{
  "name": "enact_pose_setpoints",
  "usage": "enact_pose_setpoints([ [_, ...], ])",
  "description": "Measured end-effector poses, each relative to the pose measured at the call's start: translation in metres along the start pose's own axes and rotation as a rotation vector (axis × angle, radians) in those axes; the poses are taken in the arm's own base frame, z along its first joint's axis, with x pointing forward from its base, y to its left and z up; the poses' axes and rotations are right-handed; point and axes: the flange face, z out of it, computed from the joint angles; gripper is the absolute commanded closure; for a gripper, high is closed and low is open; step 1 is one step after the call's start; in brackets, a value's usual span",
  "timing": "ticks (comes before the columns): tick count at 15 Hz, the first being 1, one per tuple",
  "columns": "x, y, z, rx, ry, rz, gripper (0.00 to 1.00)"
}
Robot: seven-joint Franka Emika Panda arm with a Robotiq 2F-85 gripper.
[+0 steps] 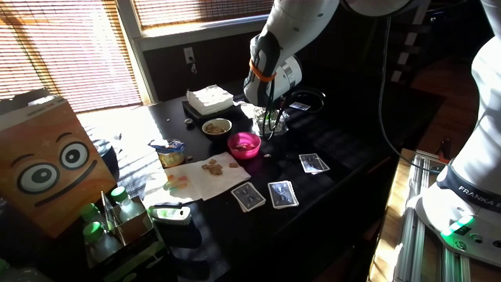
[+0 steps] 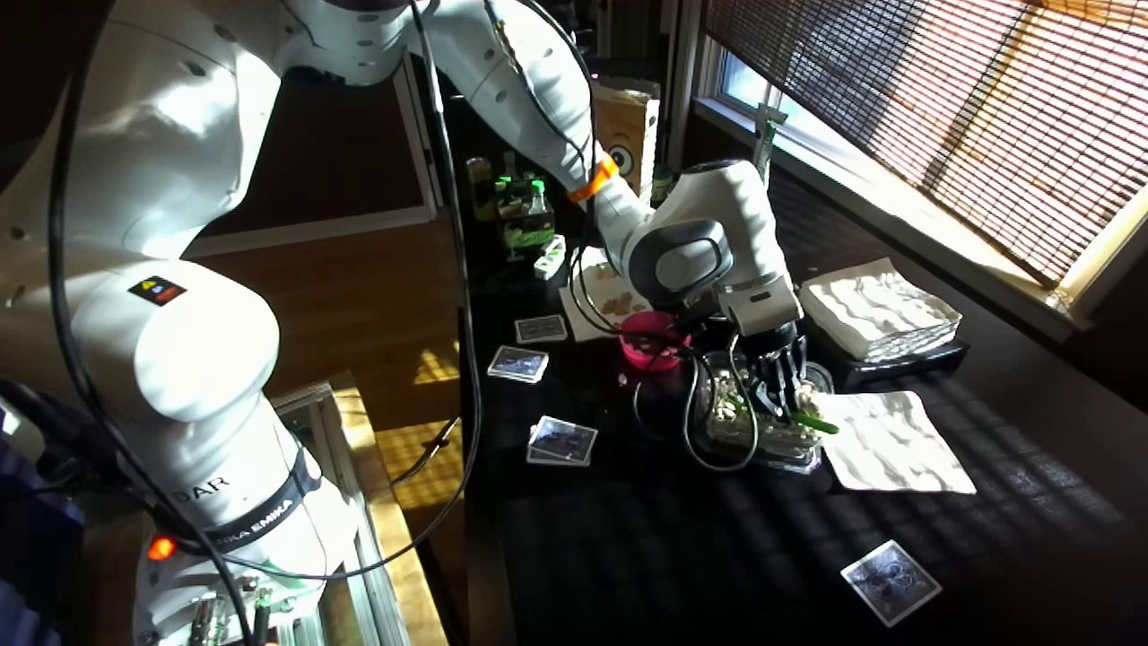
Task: Transfer a spoonful of contents from the transparent bowl to the pink bowl
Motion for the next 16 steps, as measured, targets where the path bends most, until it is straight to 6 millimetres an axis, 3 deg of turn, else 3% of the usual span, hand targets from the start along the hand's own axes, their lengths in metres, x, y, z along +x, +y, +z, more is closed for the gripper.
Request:
enact_pose_setpoints([
  [16, 0.018, 0.002, -0.001, 0.015, -0.123, 0.11, 0.95],
])
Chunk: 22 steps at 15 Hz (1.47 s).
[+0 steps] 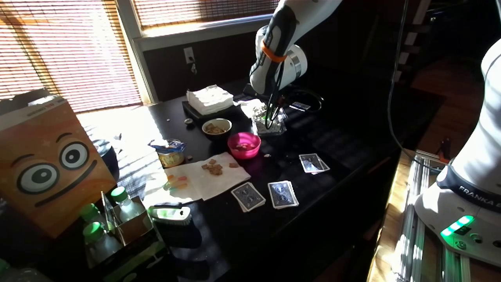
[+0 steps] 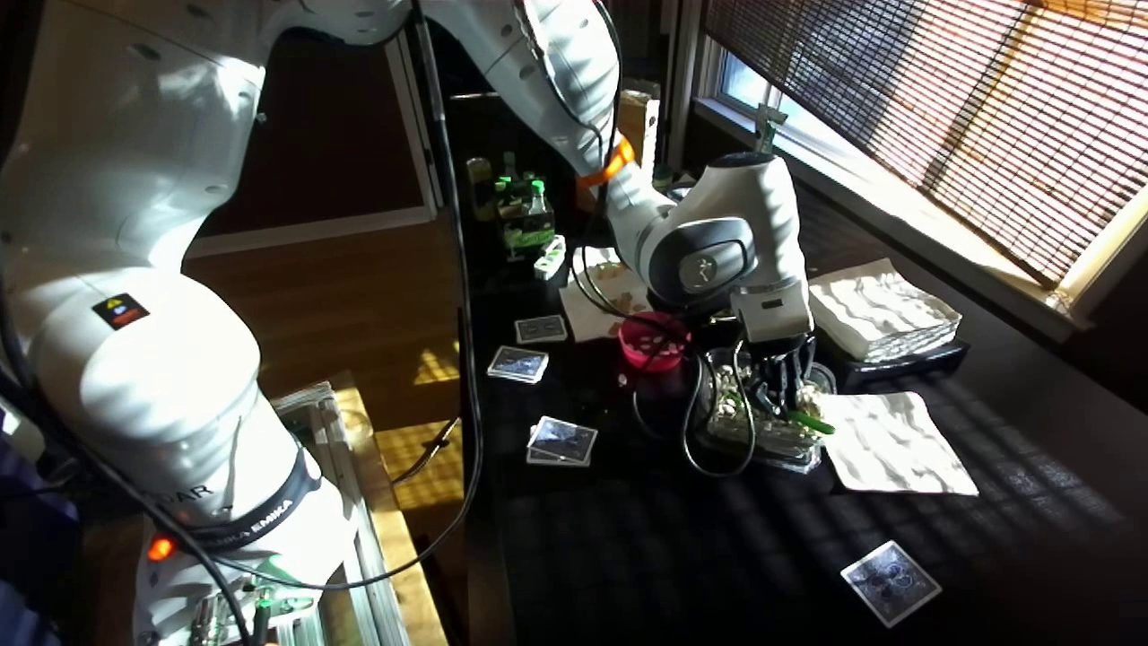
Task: Transfer a spoonful of contents from the transparent bowl to the pink bowl
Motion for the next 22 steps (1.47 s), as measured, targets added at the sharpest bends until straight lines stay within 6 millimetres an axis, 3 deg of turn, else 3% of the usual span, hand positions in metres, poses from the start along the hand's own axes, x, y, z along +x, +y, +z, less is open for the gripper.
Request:
enact_pose_setpoints([
  [22, 0.025, 0.007, -0.005, 0.002, -0.173, 0.117, 0.95],
])
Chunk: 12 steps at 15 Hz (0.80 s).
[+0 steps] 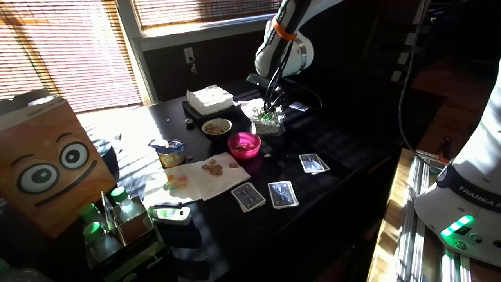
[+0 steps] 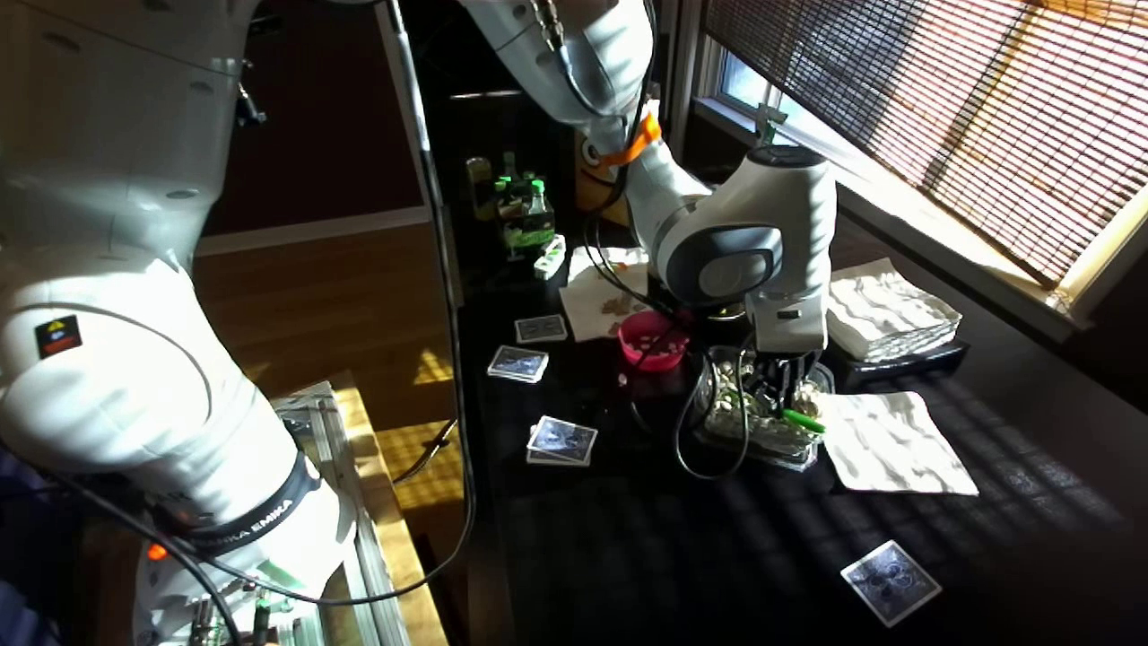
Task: Transfer a spoonful of contents from the transparent bowl to the pink bowl
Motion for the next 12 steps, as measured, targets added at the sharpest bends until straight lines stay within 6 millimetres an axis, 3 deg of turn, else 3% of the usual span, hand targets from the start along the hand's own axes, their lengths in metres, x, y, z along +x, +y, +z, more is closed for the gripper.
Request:
enact_pose_setpoints([
  [10, 0.0062, 0.0, -0.0068, 0.006, -0.054, 0.033, 0.95],
  [11, 0.0065, 0.0001, -0.007, 0.006, -0.056, 0.034, 0.61],
  [12, 0.0064, 0.0002, -0.0068, 0.005, -0.057, 0.034, 0.52],
])
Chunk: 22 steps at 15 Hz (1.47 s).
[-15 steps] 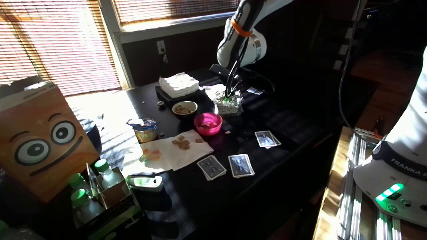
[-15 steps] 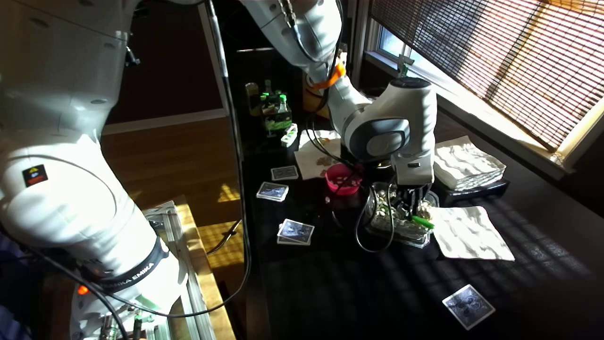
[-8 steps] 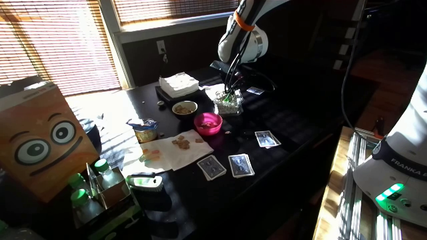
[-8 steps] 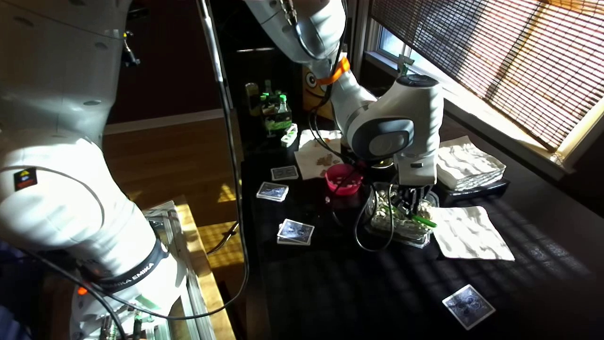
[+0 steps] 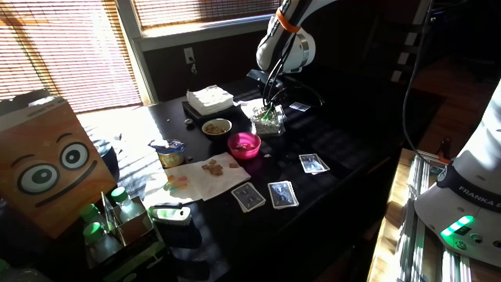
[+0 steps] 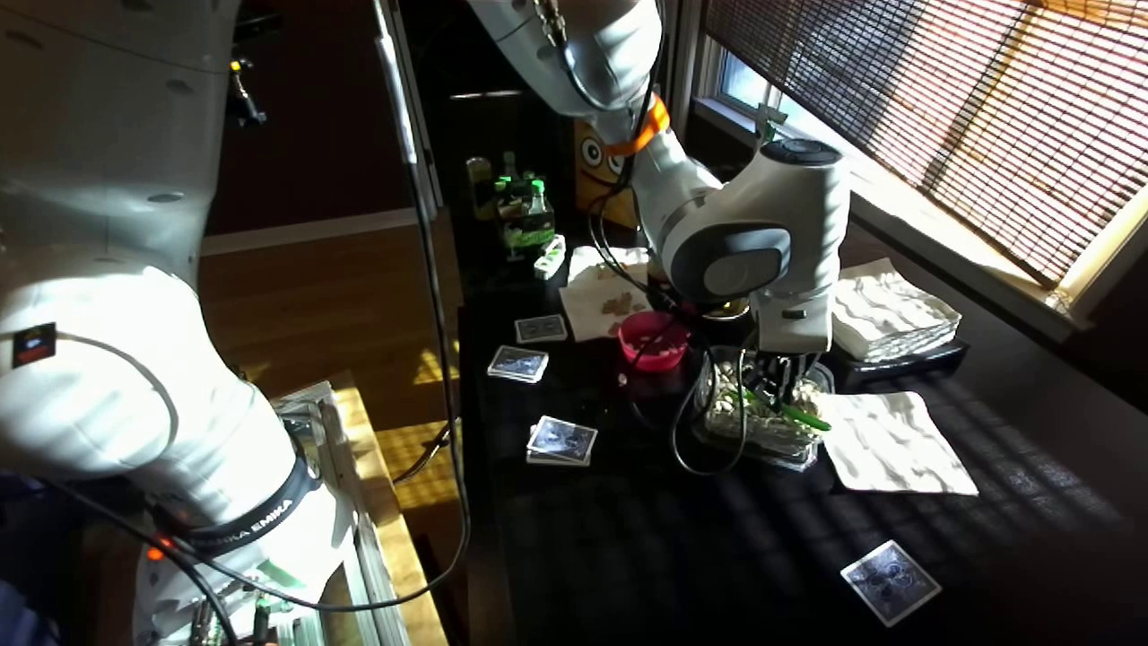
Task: Transfer a spoonful of contents from the transparent bowl to the pink bowl
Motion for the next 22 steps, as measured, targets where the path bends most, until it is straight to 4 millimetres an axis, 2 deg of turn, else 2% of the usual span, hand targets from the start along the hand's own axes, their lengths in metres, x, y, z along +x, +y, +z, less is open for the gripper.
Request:
enact_pose_setpoints([
  [4, -0.005, -0.001, 0.001, -0.001, -0.006, -0.011, 0.24],
  [5, -0.007, -0.001, 0.001, -0.001, -0.007, -0.015, 0.32],
  [6, -0.008, -0.001, 0.001, -0.001, -0.009, -0.018, 0.62],
  [7, -0.01, -0.002, 0.001, -0.002, -0.011, -0.021, 0.58],
  [8, -0.011, -0.002, 0.001, -0.003, -0.012, -0.025, 0.59],
  [13, -0.014, -0.002, 0.002, -0.01, -0.009, -0.049, 0.95],
  [14, -0.015, -0.002, 0.002, -0.012, -0.009, -0.053, 1.0],
  [15, -0.016, -0.002, 0.003, -0.014, -0.009, -0.057, 1.0],
  [16, -0.017, -0.002, 0.003, -0.015, -0.01, -0.062, 0.79],
  [17, -0.017, -0.002, 0.003, -0.017, -0.01, -0.066, 0.69],
  [18, -0.018, -0.002, 0.004, -0.019, -0.009, -0.069, 0.68],
  [22, -0.018, -0.001, 0.005, -0.026, -0.005, -0.082, 0.42],
])
